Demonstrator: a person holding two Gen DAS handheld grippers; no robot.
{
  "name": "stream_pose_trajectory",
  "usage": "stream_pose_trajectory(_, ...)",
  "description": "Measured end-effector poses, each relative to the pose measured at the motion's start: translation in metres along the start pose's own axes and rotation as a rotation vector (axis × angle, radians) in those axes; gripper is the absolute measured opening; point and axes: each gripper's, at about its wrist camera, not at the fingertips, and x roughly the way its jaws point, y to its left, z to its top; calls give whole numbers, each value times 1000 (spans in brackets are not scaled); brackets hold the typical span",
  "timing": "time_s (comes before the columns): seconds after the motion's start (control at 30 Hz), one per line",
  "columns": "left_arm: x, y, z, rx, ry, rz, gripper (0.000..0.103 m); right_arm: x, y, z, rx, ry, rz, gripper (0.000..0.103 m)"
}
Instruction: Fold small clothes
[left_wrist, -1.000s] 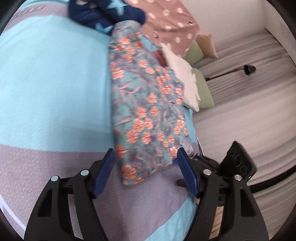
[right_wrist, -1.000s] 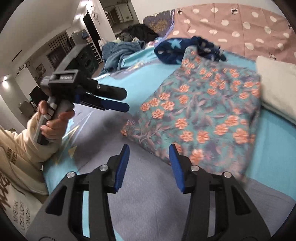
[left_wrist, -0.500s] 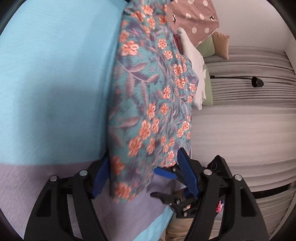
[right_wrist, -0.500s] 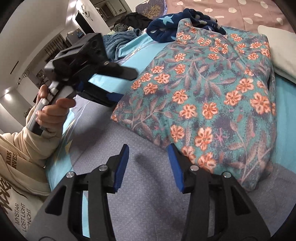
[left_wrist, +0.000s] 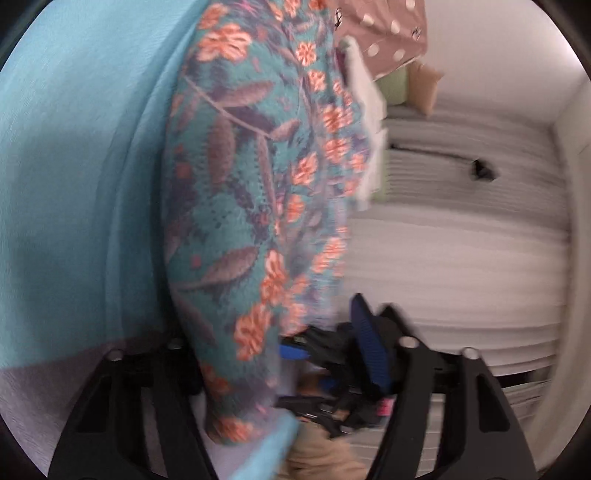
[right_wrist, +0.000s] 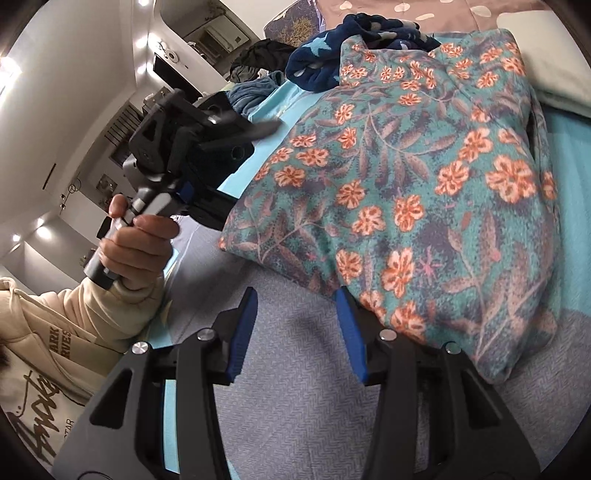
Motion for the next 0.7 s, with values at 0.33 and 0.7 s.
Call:
stream_pose_trajectory(0.33, 0, 6, 5, -75, -17, -103, 16, -59, -3, 3, 116, -125, 79, 82)
stream_pose_trajectory(0.7, -30, -36, 5, -32, -51, -274, 15, -100, -144, 6, 946, -157, 280, 101)
